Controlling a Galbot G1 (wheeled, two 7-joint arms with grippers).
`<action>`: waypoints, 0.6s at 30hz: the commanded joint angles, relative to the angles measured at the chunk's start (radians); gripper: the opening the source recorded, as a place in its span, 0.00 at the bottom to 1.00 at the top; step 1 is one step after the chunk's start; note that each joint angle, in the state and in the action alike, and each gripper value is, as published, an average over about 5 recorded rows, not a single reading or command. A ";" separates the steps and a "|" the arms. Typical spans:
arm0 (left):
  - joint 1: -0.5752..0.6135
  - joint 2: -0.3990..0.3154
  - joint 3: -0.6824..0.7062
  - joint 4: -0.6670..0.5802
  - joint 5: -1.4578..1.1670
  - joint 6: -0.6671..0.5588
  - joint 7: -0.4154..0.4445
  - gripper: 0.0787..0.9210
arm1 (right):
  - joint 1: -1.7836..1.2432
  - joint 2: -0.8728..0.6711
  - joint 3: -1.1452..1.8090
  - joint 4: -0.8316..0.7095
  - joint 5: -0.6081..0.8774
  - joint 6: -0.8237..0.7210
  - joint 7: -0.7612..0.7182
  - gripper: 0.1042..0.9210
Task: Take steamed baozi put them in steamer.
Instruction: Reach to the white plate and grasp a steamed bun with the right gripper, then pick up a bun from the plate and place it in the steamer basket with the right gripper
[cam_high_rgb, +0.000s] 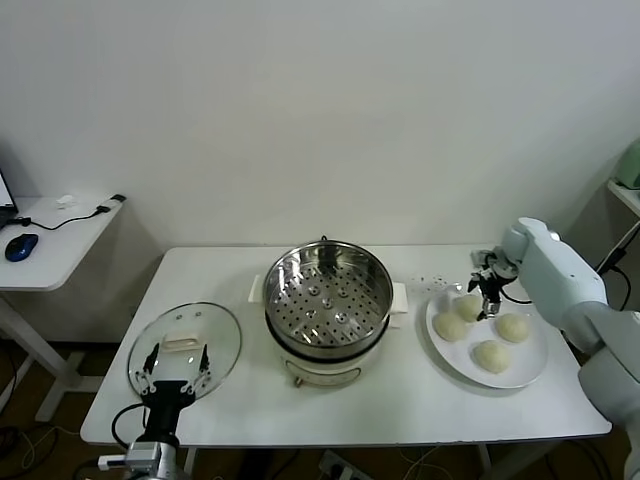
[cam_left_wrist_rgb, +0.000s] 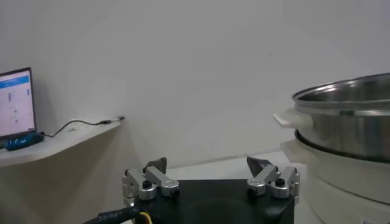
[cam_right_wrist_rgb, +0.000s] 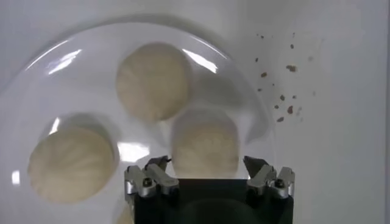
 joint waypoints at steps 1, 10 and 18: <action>-0.002 0.001 -0.001 0.002 0.002 0.001 0.000 0.88 | 0.008 0.020 0.006 -0.037 -0.019 0.004 -0.008 0.75; 0.002 0.000 0.000 0.005 0.008 -0.003 0.000 0.88 | 0.008 0.027 0.023 -0.052 -0.040 0.007 -0.005 0.65; 0.009 0.000 -0.001 0.004 0.008 -0.006 0.000 0.88 | 0.005 0.027 0.032 -0.049 -0.039 0.012 -0.005 0.60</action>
